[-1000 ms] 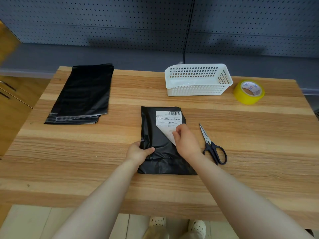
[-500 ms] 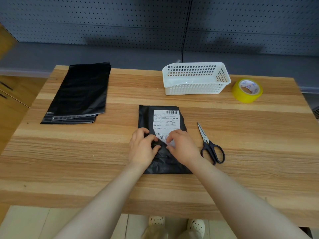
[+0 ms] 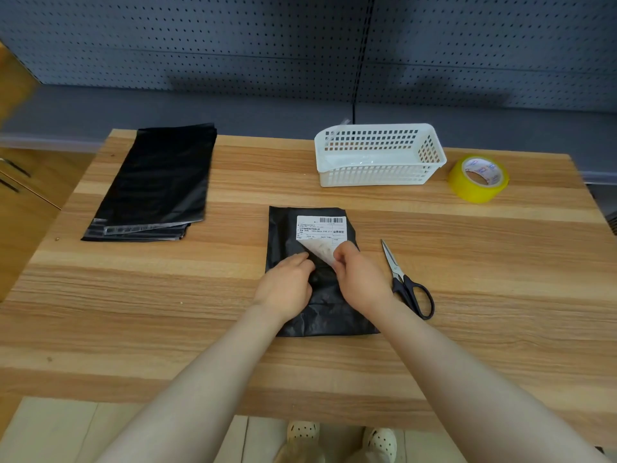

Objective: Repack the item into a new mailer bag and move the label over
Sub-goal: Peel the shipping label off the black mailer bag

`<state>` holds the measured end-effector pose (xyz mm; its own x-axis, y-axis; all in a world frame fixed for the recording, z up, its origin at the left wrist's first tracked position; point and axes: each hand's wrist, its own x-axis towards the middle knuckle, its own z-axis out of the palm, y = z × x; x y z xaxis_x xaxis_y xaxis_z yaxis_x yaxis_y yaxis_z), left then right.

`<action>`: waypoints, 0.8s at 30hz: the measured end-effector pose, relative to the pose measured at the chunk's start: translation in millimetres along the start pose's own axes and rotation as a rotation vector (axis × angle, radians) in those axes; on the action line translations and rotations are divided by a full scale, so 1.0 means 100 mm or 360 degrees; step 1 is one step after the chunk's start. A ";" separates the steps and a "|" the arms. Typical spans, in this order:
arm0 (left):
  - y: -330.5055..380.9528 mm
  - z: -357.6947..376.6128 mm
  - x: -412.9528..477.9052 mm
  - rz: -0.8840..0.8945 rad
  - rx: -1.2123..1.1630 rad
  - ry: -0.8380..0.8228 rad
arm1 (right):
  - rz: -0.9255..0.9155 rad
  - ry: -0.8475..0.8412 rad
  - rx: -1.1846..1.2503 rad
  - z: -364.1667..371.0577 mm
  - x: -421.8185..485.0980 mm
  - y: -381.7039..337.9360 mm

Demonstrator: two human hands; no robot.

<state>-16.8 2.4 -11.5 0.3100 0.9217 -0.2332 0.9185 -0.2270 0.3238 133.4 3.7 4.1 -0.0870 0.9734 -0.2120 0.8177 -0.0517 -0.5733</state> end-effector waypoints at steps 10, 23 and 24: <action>0.16 -0.02 0.01 -0.0064 0.0160 -0.0001 | 0.0083 0.0035 0.0078 -0.08 -0.01 0.08; 0.26 -0.03 0.09 -0.0146 0.0236 -0.0046 | 0.0086 0.0044 0.0134 -0.09 -0.03 0.15; 0.27 -0.04 0.10 -0.0158 0.0237 -0.0051 | 0.0096 0.0050 0.0137 -0.10 -0.03 0.16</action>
<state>10.2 6.6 -0.9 0.2214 0.9319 -0.2872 0.9705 -0.1816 0.1588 152.5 2.1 3.0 -0.0199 0.9744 -0.2238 0.7689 -0.1281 -0.6263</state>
